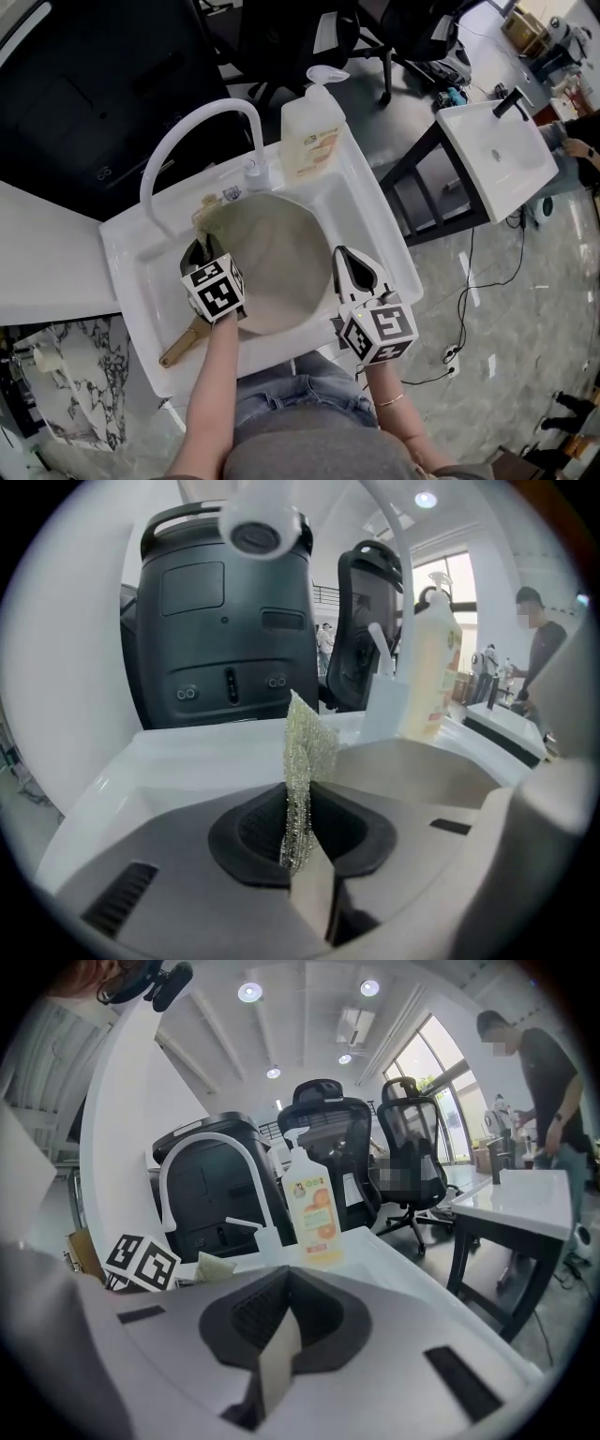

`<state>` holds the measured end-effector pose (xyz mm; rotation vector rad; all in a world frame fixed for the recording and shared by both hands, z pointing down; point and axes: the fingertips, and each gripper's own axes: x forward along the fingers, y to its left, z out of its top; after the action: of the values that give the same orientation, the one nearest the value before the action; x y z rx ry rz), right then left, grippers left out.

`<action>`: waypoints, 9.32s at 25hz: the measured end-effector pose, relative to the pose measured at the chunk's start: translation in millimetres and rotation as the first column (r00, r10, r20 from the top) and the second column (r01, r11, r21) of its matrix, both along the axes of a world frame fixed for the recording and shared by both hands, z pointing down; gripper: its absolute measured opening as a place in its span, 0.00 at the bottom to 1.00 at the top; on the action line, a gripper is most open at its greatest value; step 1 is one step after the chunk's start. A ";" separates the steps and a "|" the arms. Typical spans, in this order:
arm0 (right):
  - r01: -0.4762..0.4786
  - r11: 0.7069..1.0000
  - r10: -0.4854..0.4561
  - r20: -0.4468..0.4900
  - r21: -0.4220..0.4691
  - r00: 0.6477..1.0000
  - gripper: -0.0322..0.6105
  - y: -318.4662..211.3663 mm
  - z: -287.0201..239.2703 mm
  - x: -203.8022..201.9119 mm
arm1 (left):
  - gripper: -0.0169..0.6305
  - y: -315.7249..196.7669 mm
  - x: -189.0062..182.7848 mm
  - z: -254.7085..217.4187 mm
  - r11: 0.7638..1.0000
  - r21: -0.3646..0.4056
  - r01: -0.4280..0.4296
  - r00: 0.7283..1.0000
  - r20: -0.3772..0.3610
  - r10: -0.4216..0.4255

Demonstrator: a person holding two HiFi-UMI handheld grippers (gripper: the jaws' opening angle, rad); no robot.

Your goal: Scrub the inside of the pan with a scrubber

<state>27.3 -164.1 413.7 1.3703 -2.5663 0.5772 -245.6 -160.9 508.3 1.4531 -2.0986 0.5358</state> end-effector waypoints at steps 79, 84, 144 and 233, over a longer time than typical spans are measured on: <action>-0.036 0.999 0.035 -0.022 -0.018 0.999 0.07 15.8 0.0 14.1 | 0.13 -0.6 24.8 4.3 0.832 -0.386 -0.399 0.826 0.242 0.509; -0.050 0.999 0.050 -0.012 -0.004 0.999 0.07 19.0 -4.4 21.2 | 0.13 14.9 72.8 -2.9 0.806 -0.256 -0.534 0.840 -0.055 0.540; -0.026 1.000 0.026 -0.055 -0.007 0.998 0.07 38.1 -8.5 -14.7 | 0.13 11.5 20.3 38.4 0.605 -0.641 -0.471 0.572 0.300 0.763; 0.039 0.997 -0.042 -0.051 -0.073 0.998 0.07 76.6 10.8 -48.3 | 0.13 34.8 5.0 18.8 0.567 -0.579 -0.586 0.511 0.278 0.813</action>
<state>-21.0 -87.6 424.5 1.2897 -2.5005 0.6124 -240.6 -126.1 527.1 2.0351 -1.4070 1.7872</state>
